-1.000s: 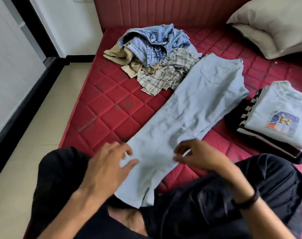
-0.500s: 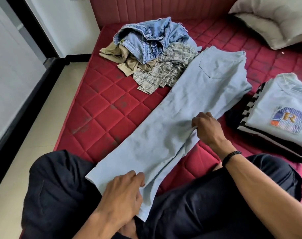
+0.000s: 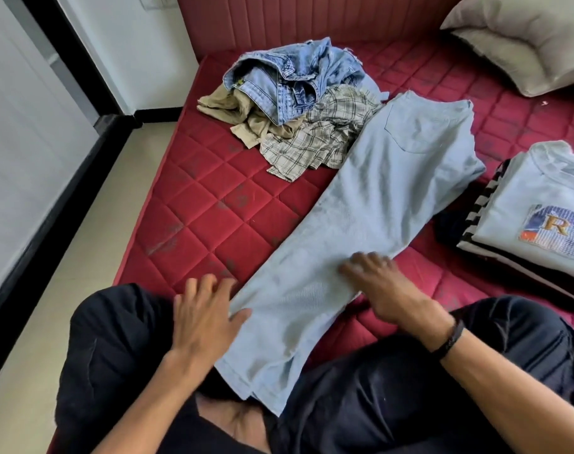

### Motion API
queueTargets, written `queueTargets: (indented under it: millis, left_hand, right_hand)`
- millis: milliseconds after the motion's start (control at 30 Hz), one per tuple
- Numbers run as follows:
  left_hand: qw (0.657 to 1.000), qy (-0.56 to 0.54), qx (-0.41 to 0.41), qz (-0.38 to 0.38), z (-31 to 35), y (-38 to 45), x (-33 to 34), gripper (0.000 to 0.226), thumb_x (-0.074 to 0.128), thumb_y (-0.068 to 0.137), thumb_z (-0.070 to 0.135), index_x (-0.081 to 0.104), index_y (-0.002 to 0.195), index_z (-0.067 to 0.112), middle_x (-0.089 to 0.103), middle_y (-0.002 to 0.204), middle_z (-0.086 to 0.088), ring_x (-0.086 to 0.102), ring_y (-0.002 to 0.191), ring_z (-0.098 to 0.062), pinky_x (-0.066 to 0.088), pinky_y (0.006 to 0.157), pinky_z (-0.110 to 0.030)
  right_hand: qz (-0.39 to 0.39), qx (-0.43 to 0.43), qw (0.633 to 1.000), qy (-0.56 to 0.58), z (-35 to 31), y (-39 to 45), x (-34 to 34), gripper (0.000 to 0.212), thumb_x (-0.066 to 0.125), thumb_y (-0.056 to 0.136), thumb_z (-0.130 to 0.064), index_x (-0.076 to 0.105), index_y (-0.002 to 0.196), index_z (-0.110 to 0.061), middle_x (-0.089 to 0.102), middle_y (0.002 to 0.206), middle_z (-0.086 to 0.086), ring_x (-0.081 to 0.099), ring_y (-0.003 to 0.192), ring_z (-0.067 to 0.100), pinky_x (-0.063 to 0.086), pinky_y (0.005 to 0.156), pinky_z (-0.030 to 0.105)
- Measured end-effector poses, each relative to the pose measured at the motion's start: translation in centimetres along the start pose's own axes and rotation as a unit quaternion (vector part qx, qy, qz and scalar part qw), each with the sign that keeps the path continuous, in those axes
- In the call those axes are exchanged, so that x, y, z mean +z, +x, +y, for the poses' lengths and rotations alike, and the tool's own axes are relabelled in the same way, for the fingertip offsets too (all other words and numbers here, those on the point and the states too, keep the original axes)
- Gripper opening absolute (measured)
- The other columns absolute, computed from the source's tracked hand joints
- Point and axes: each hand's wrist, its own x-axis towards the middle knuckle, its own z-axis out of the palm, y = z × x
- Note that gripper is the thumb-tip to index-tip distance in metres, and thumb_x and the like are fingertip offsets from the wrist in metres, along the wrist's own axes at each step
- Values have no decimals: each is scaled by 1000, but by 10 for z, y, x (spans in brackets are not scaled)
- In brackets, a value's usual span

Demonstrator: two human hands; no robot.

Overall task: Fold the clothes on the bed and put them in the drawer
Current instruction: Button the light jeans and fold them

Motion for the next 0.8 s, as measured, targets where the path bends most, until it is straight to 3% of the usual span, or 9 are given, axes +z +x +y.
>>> queueTargets:
  millis: [100, 233, 367, 433, 500, 567, 633, 733, 800]
  left_hand:
    - [969, -68, -104, -215, -21, 26, 1, 82, 65, 74, 82, 50, 138, 33, 58, 140, 4, 53, 131, -24, 45, 102, -38]
    - [937, -167, -104, -289, -26, 39, -11, 83, 87, 63, 66, 56, 131, 31, 60, 128, 5, 58, 116, -15, 49, 94, -25]
    - [826, -404, -172, -354, -36, 48, -39, 67, 81, 72, 68, 76, 110, 13, 75, 98, -1, 72, 84, -18, 53, 70, -20]
    - [801, -423, -211, -368, -40, 49, -46, 55, 64, 91, 64, 72, 111, 13, 70, 89, -3, 63, 61, -11, 51, 55, -21]
    - [820, -395, -217, -353, -43, 43, -45, 42, 57, 102, 47, 71, 115, 9, 67, 87, -4, 61, 63, -10, 52, 52, -21]
    - [842, -378, -198, -330, -41, 36, -42, 33, 53, 106, 32, 71, 114, 6, 67, 85, -6, 62, 60, -10, 51, 51, -21]
    - [835, -400, -176, -334, -39, 29, -45, 45, 46, 108, 43, 72, 110, 7, 74, 85, -9, 63, 57, -10, 49, 53, -22]
    - [740, -537, -176, -363, -41, 21, -60, 74, 39, 97, 73, 73, 121, 12, 76, 113, -18, 75, 91, -29, 59, 73, -33]
    - [670, -627, -164, -363, -42, 12, -71, 73, 44, 93, 75, 69, 130, 17, 71, 126, -19, 70, 109, -40, 63, 83, -42]
  right_hand:
    - [11, -143, 990, 2, -44, -5, 8, 77, 60, 76, -13, 39, 149, -27, 50, 140, 13, 55, 117, 34, 49, 97, 51]
    - [-12, -211, 977, -22, -99, -8, 12, 87, 64, 81, -17, 24, 156, -31, 44, 146, 11, 54, 116, 33, 52, 95, 46]
    - [26, -280, 959, -13, -136, -8, 16, 48, 46, 90, -22, 42, 138, -22, 55, 128, 6, 58, 104, 29, 55, 81, 42]
    - [16, -250, 966, 68, -137, -9, 11, 36, 48, 86, -22, 48, 122, -19, 56, 113, 3, 57, 97, 28, 53, 77, 44]
    - [23, -183, 966, 180, -135, -14, 1, 29, 51, 79, -23, 51, 108, -17, 57, 98, 1, 57, 90, 27, 51, 73, 46]
    - [86, -91, 949, 291, -132, -19, -7, 12, 48, 80, -20, 49, 92, -19, 54, 82, -4, 56, 75, 23, 48, 66, 48]
    - [153, -36, 925, 345, -135, -22, -12, 15, 56, 91, -12, 46, 86, -23, 53, 76, -7, 53, 67, 19, 47, 62, 47]
    - [180, -2, 900, 397, -144, -20, -13, 17, 58, 96, -8, 63, 105, -23, 68, 95, -11, 66, 87, 14, 53, 73, 44]
    - [194, 42, 886, 418, -157, -19, -12, 30, 56, 93, -7, 65, 116, -24, 71, 108, -12, 68, 101, 14, 54, 81, 42]
